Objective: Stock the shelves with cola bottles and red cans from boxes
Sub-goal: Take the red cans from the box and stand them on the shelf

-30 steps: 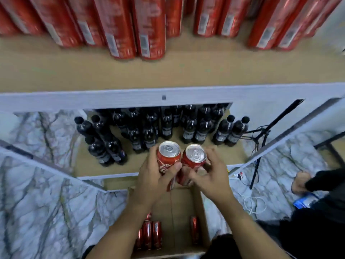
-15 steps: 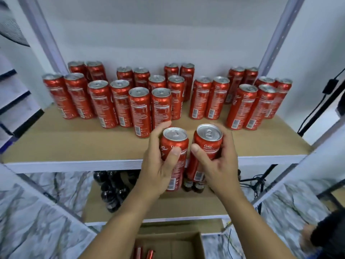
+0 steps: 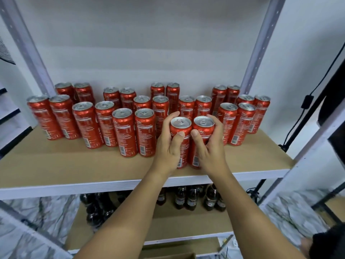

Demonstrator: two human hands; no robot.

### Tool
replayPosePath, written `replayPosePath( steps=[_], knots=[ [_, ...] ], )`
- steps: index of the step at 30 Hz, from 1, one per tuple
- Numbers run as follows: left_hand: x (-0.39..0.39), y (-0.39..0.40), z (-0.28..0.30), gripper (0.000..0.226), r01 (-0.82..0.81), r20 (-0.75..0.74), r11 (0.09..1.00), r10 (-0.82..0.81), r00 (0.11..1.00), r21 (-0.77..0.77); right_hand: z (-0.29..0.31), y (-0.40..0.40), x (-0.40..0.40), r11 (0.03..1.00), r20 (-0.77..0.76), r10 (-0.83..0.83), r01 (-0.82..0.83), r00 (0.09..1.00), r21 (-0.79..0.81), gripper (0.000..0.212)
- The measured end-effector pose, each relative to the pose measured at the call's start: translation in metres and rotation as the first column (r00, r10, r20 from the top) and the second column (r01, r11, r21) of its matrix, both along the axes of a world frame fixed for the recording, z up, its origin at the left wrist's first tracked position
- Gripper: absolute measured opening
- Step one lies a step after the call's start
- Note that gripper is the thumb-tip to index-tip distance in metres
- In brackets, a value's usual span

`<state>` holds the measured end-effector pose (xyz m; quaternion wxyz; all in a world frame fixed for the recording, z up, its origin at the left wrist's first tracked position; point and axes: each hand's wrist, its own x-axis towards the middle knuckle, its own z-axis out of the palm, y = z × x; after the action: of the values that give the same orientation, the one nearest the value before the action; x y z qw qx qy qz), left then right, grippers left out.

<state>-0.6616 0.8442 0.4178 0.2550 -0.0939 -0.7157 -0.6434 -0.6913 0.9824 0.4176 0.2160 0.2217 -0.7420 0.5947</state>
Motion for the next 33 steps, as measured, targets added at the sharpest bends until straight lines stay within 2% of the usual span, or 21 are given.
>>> replayPosePath(
  steps=[5,17,22,25,27,30,33],
  knots=[
    [-0.019,0.011,-0.001,0.050,-0.090,-0.011,0.990,0.092,0.996,0.112,-0.007,-0.003,-0.020,1.000,0.015,-0.024,0.024,1.000,-0.016,0.065],
    [-0.045,0.013,0.003,0.055,-0.169,-0.040,0.984,0.172,0.984,0.053,-0.007,-0.009,-0.044,0.998,0.037,-0.058,0.058,0.998,-0.003,0.074],
    [-0.041,0.011,0.002,0.061,-0.123,0.038,0.990,0.121,0.992,0.061,-0.007,-0.005,-0.038,0.999,0.065,-0.050,0.049,0.997,0.021,0.077],
    [-0.030,0.004,-0.005,0.059,-0.011,0.126,0.998,0.003,0.992,0.061,-0.017,0.004,-0.030,0.998,0.098,-0.027,0.022,0.995,0.053,0.088],
    [-0.023,-0.001,-0.014,0.058,0.020,0.189,1.000,-0.019,0.982,-0.002,-0.029,0.011,-0.026,0.996,0.121,-0.034,0.024,0.992,0.087,0.087],
    [-0.016,-0.005,-0.028,0.067,-0.145,0.186,0.965,0.187,0.965,-0.216,-0.042,0.017,-0.023,0.989,0.176,-0.092,0.070,0.980,0.131,0.075],
    [-0.010,-0.003,-0.032,0.068,-0.265,0.166,0.907,0.331,0.929,-0.326,-0.044,0.019,-0.022,0.980,0.192,-0.138,0.106,0.972,0.168,0.070]
  ],
)
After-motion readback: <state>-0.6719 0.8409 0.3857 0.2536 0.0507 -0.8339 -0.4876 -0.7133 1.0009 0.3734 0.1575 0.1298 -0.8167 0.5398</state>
